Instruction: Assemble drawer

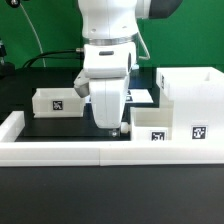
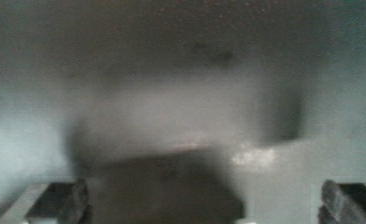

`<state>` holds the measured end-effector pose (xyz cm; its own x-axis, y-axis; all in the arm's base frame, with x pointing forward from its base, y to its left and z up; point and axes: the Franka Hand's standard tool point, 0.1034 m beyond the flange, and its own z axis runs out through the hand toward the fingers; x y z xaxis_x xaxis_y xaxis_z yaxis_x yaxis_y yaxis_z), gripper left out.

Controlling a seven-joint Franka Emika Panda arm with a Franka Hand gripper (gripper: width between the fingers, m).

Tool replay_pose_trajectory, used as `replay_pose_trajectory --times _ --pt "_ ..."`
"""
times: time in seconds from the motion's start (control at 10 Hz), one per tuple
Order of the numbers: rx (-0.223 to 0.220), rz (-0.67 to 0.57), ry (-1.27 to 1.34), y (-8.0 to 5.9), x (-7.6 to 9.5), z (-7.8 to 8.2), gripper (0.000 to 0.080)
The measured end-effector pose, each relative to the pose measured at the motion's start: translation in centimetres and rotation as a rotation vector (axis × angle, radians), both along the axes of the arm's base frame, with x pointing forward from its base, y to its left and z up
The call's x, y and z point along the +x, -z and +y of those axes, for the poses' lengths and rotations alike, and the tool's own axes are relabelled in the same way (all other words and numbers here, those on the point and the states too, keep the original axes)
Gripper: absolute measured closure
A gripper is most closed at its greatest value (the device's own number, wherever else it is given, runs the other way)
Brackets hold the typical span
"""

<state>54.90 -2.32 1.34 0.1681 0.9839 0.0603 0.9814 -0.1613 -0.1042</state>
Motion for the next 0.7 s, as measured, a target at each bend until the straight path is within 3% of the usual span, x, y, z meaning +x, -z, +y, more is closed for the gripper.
replay_pose_trajectory --times 0.5,0.7 --pt "0.010 -0.035 -0.173 -0.3 0.6 -0.6 0.0151" --pt "0.001 -0.024 -0.176 -0.7 1.4 0.0 0.0151"
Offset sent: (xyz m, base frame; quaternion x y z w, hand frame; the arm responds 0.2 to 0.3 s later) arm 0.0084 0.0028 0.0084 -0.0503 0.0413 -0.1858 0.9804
